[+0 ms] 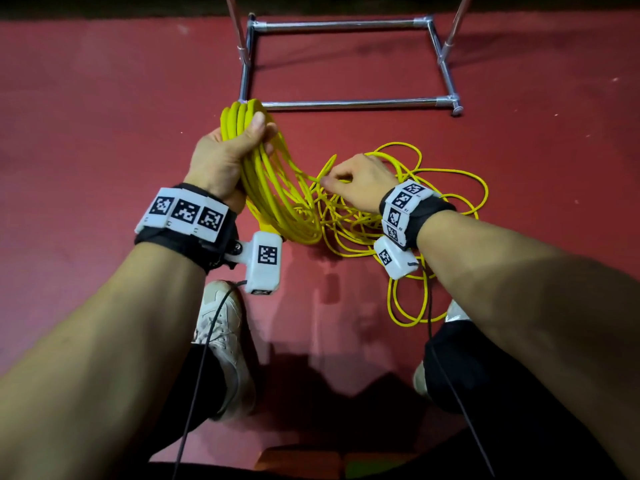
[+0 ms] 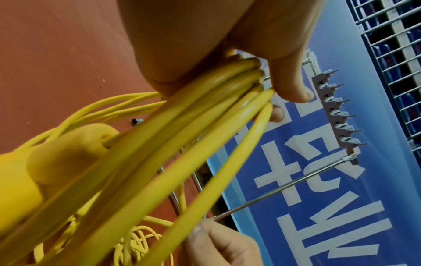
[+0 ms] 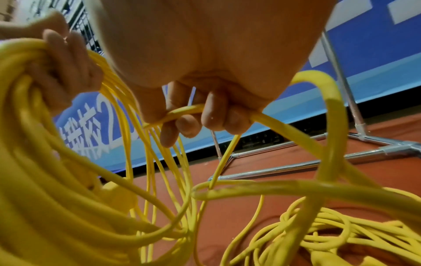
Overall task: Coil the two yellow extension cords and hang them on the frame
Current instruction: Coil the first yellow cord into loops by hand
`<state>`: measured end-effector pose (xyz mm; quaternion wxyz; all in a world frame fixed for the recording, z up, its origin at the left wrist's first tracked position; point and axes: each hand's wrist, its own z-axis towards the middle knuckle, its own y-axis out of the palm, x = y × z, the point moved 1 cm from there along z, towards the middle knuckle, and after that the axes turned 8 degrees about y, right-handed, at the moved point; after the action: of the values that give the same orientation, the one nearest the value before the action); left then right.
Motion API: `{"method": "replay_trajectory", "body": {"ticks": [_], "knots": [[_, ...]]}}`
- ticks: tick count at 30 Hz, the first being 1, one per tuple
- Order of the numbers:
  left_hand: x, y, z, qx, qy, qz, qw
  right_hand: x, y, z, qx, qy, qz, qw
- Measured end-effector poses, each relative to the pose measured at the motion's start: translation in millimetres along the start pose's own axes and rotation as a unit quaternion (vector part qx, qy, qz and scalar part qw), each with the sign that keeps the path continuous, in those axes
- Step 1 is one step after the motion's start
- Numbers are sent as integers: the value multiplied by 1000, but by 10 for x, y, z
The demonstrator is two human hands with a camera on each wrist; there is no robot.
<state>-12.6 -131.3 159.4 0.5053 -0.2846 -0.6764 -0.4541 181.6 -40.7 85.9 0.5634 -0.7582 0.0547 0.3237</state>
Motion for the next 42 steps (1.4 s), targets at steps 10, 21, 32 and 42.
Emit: {"method": "replay_trajectory", "body": {"ticks": [10,21,32,42], "knots": [[-242,-101,73,-12,81,179,981,-521,-147,-52,-6,-127,81,989],[-332,-149,66,-68,6,231,971,-554,-186,54,-52,-154,283,945],[-374,-130,85,1,13,219,976,228,-176,53,197,-31,176,964],[-352,-154,198,61,33,171,983,495,154,-131,-33,104,41,993]]}}
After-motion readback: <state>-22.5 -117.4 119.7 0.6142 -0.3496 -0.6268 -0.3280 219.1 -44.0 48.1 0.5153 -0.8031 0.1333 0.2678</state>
